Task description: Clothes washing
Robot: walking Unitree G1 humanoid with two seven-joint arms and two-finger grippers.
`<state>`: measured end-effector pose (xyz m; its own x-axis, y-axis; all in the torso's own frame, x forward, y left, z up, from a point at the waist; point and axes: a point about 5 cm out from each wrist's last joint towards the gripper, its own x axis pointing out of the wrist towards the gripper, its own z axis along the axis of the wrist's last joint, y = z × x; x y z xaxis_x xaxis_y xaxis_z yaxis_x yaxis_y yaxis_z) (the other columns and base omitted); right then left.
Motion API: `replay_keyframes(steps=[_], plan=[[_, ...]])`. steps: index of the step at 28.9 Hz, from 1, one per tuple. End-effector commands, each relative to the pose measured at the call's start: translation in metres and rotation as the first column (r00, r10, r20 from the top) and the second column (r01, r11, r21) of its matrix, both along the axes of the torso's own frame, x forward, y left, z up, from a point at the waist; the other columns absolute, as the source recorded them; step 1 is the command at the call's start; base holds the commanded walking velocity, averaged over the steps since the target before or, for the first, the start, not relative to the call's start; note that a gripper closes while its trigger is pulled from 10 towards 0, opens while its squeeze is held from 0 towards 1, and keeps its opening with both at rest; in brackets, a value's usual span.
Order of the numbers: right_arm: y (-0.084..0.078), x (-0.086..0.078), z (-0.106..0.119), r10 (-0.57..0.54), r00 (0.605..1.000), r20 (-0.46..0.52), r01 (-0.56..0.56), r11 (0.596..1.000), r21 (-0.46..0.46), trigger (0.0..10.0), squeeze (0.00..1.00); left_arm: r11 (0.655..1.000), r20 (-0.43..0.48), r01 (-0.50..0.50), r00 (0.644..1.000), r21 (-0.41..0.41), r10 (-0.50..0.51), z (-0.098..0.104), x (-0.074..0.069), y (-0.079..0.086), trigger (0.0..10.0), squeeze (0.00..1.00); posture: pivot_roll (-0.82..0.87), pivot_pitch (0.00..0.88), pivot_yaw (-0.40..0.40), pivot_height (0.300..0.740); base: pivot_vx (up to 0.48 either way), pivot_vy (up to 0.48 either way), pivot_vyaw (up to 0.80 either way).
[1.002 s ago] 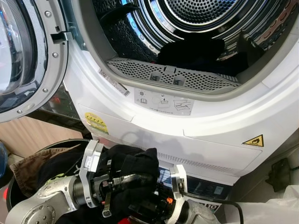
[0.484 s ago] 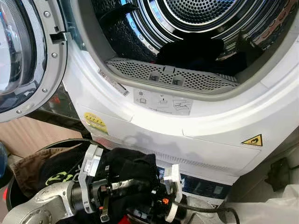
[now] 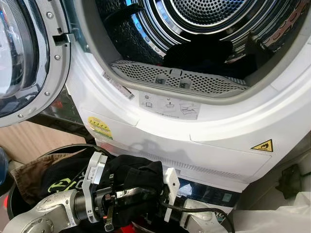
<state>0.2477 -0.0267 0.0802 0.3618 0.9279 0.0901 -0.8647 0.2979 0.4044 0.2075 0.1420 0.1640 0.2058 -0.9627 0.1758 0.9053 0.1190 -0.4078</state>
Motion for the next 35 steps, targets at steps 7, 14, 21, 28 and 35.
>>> replay_keyframes(steps=[7,14,21,28,35], plan=[[-0.003,-0.012,0.020,0.140,0.990,-0.001,-0.138,0.971,0.193,10.0,0.00,1.000,0.001,0.020,1.000,-0.001,-0.020,0.002,-0.002,-0.004,10.0,0.00,0.07,0.051,0.015,0.740,0.000,0.000,0.00],[-0.003,-0.011,0.014,0.124,0.992,-0.017,-0.120,0.982,0.146,1.6,0.00,1.000,0.003,0.022,1.000,-0.007,-0.022,0.003,-0.001,-0.006,10.0,0.00,0.07,0.047,0.015,0.740,0.000,0.000,0.00],[-0.005,-0.006,0.017,0.088,0.996,-0.022,-0.084,0.983,0.164,0.0,0.00,1.000,-0.004,0.016,1.000,-0.009,-0.016,0.002,-0.002,-0.005,10.0,0.00,0.07,0.044,0.017,0.740,0.000,0.000,0.00],[-0.005,-0.006,0.018,0.085,0.996,-0.025,-0.079,0.981,0.179,0.0,0.00,1.000,-0.011,0.016,1.000,-0.007,-0.016,0.004,0.001,-0.005,10.0,0.00,0.06,0.053,0.026,0.740,0.000,0.000,0.00],[-0.005,-0.006,0.019,0.090,0.996,-0.027,-0.083,0.978,0.194,0.0,0.00,1.000,-0.018,0.008,1.000,-0.006,-0.008,0.003,0.001,-0.005,10.0,0.00,0.06,0.048,0.023,0.740,0.000,0.000,0.00]])
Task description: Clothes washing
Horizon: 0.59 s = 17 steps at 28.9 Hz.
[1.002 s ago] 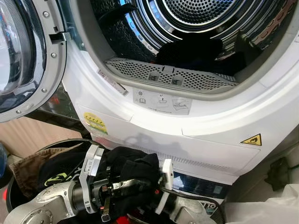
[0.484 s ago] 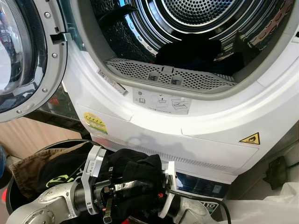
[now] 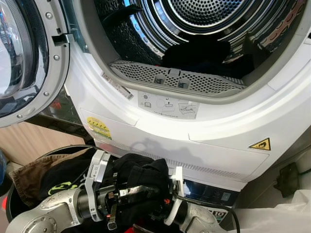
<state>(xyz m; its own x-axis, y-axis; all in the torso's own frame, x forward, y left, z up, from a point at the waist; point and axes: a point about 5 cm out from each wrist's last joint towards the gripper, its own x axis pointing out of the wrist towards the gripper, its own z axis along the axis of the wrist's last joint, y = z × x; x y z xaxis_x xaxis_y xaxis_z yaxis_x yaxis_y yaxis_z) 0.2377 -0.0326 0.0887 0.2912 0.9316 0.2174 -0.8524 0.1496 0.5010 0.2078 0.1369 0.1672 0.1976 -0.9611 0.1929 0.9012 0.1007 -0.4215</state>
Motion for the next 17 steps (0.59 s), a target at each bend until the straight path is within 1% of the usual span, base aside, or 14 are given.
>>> replay_keyframes(steps=[1,5,17], plan=[[0.0004,0.0041,0.0110,-0.005,0.999,0.032,0.004,0.999,0.036,0.0,0.00,1.000,-0.006,-0.004,1.000,0.014,0.004,0.0001,0.0005,0.0001,10.0,0.00,0.07,0.049,0.022,0.740,0.000,0.000,0.00],[0.0000,0.0042,0.0110,-0.006,1.000,0.027,0.005,0.999,0.039,0.0,0.00,0.999,-0.012,-0.029,1.000,0.017,0.029,-0.0008,0.0022,0.0008,10.0,0.00,0.07,0.047,0.019,0.740,0.000,0.000,0.00],[0.0006,0.0049,0.0126,-0.009,1.000,0.020,0.008,0.999,0.049,0.0,0.00,0.999,-0.010,-0.037,0.999,0.023,0.037,-0.0020,0.0006,-0.0003,10.0,0.00,0.07,0.065,0.017,0.740,0.000,0.000,0.00]])
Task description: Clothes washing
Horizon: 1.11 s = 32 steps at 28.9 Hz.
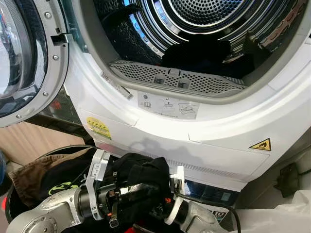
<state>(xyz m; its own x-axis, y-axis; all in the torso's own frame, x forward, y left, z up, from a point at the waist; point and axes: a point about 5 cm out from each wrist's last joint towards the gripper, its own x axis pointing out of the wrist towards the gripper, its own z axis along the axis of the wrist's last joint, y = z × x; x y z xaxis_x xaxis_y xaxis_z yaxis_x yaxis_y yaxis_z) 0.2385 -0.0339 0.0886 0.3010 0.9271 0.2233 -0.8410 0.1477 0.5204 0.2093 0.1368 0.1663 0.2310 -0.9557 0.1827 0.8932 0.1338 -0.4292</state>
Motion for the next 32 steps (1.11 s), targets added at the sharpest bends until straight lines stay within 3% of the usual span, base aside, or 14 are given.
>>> replay_keyframes(steps=[1,21,22,24,25,32], plan=[[0.0018,0.0035,0.0128,-0.005,0.999,0.040,0.004,0.999,0.040,0.0,0.00,1.000,0.000,-0.009,1.000,0.011,0.009,-0.0009,-0.0010,-0.0004,10.0,0.00,0.07,0.065,0.016,0.740,0.000,0.000,0.00],[0.0017,0.0046,0.0154,0.005,0.999,0.049,-0.008,0.998,0.055,0.0,0.00,0.998,0.067,-0.020,0.998,0.057,0.016,-0.0023,0.0010,0.0036,10.0,0.00,0.07,0.051,0.021,0.740,0.000,0.000,0.00],[0.0016,0.0042,0.0153,0.005,0.999,0.046,-0.007,0.998,0.057,0.0,0.00,0.998,0.074,-0.020,0.997,0.059,0.016,-0.0026,0.0011,0.0042,10.0,0.48,0.07,0.053,0.021,0.740,0.000,0.000,0.00],[0.0012,0.0039,0.0150,0.003,0.999,0.046,-0.006,0.998,0.057,0.0,0.00,0.998,0.082,-0.020,0.997,0.058,0.015,-0.0027,0.0007,0.0050,10.0,0.48,0.06,0.055,0.022,0.740,0.000,0.000,0.00],[0.0008,0.0042,0.0149,-0.003,0.999,0.045,0.000,0.998,0.057,0.0,0.00,0.998,0.079,-0.017,0.997,0.055,0.012,-0.0026,-0.0002,0.0055,10.0,1.00,0.06,0.059,0.023,0.740,0.000,0.000,0.00],[-0.0015,0.0056,0.0145,-0.013,0.999,0.049,0.010,0.999,0.054,0.0,0.00,0.998,0.078,-0.024,0.997,0.058,0.020,-0.0029,-0.0017,0.0076,10.0,1.00,0.07,0.063,0.022,0.740,0.000,0.000,0.00]])
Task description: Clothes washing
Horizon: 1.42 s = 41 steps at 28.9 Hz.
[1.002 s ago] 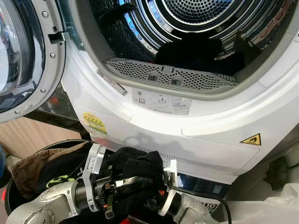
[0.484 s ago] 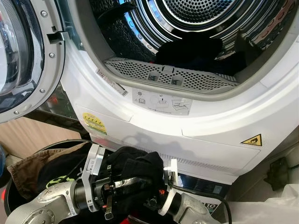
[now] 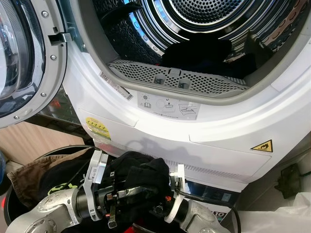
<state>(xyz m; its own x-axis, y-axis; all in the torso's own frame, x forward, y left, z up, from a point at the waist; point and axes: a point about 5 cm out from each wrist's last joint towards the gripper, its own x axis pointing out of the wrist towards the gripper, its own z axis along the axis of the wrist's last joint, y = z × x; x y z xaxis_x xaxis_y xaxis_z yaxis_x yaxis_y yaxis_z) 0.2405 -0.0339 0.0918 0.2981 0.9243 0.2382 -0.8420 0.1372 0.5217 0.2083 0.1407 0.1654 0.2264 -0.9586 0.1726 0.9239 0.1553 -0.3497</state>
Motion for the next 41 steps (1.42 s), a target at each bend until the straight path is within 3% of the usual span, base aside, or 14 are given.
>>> replay_keyframes(steps=[1,7,10,21,23,24,25,28,35,36,37,39,40,41], plan=[[-0.005,0.004,0.011,-0.012,0.998,0.055,0.010,0.999,0.032,0.0,0.00,1.000,-0.005,-0.010,1.000,0.027,0.010,-0.001,-0.002,0.005,10.0,1.00,0.07,0.065,0.021,0.740,0.000,0.000,0.00],[-0.033,0.012,0.012,-0.026,0.996,0.083,0.024,0.999,0.027,0.0,0.00,0.999,0.004,-0.026,1.000,0.046,0.026,0.003,-0.009,0.017,10.0,1.00,0.07,0.070,0.021,0.740,0.000,0.000,0.00],[-0.039,0.011,0.013,-0.004,0.996,0.094,0.001,1.000,0.026,0.0,0.00,0.997,0.006,-0.041,0.999,0.064,0.041,0.004,-0.012,0.023,10.0,1.00,0.08,0.072,0.022,0.740,0.000,0.000,0.00],[-0.043,0.005,0.012,0.046,0.994,0.095,-0.051,0.997,0.058,0.0,0.00,0.991,0.022,-0.062,0.998,0.118,0.060,0.016,-0.027,0.043,10.0,1.00,0.08,0.074,0.031,0.740,0.000,0.000,0.00],[-0.044,0.003,0.013,0.055,0.994,0.099,-0.062,0.996,0.071,0.0,0.00,0.978,0.036,-0.158,0.987,0.138,0.154,0.018,-0.027,0.057,10.0,1.00,0.08,0.069,0.035,0.740,0.000,0.000,0.00],[-0.044,0.003,0.013,0.055,0.994,0.099,-0.062,0.996,0.071,0.0,0.00,0.978,0.036,-0.158,0.987,0.138,0.154,0.018,-0.027,0.057,10.0,1.00,0.08,0.069,0.035,0.740,0.000,0.000,0.00],[-0.045,0.002,0.013,0.057,0.993,0.101,-0.064,0.995,0.075,0.0,0.00,0.963,0.041,-0.224,0.975,0.149,0.220,0.018,-0.026,0.067,10.0,1.00,0.08,0.069,0.036,0.740,0.000,0.000,0.00],[-0.045,0.001,0.013,0.071,0.992,0.100,-0.079,0.993,0.083,0.0,0.00,0.938,0.041,-0.297,0.955,0.178,0.295,0.012,-0.029,0.082,10.0,1.00,0.09,0.058,0.035,0.740,0.000,0.000,0.00],[-0.047,0.000,0.012,0.086,0.991,0.101,-0.094,0.992,0.079,0.0,0.00,0.884,0.058,-0.430,0.902,0.185,0.427,0.008,-0.027,0.100,10.0,1.00,0.09,0.056,0.033,0.740,0.000,0.000,0.00],[-0.048,0.000,0.012,0.086,0.991,0.100,-0.094,0.992,0.079,0.0,0.00,0.859,0.076,-0.476,0.879,0.189,0.470,0.007,-0.023,0.104,10.0,1.00,0.09,0.057,0.032,0.740,0.000,0.000,0.00],[-0.050,0.000,0.012,0.087,0.991,0.098,-0.095,0.992,0.078,0.0,0.00,0.791,0.112,-0.582,0.813,0.188,0.571,0.005,-0.015,0.115,10.0,1.00,0.09,0.058,0.032,0.740,0.000,0.000,0.00],[-0.051,-0.001,0.012,0.088,0.991,0.097,-0.096,0.992,0.079,0.0,0.00,0.726,0.142,-0.662,0.750,0.188,0.646,0.002,-0.010,0.125,10.0,1.00,0.09,0.058,0.032,0.740,0.000,0.000,0.00],[-0.052,-0.001,0.012,0.087,0.992,0.096,-0.095,0.992,0.078,0.0,0.00,0.672,0.165,-0.713,0.701,0.202,0.694,-0.002,-0.006,0.133,10.0,1.00,0.09,0.060,0.031,0.740,0.000,0.000,0.00],[-0.052,-0.001,0.012,0.087,0.992,0.096,-0.095,0.992,0.078,0.0,0.00,0.672,0.165,-0.713,0.701,0.202,0.694,-0.002,-0.006,0.133,10.0,1.00,0.09,0.060,0.031,0.740,0.000,0.000,0.00]])
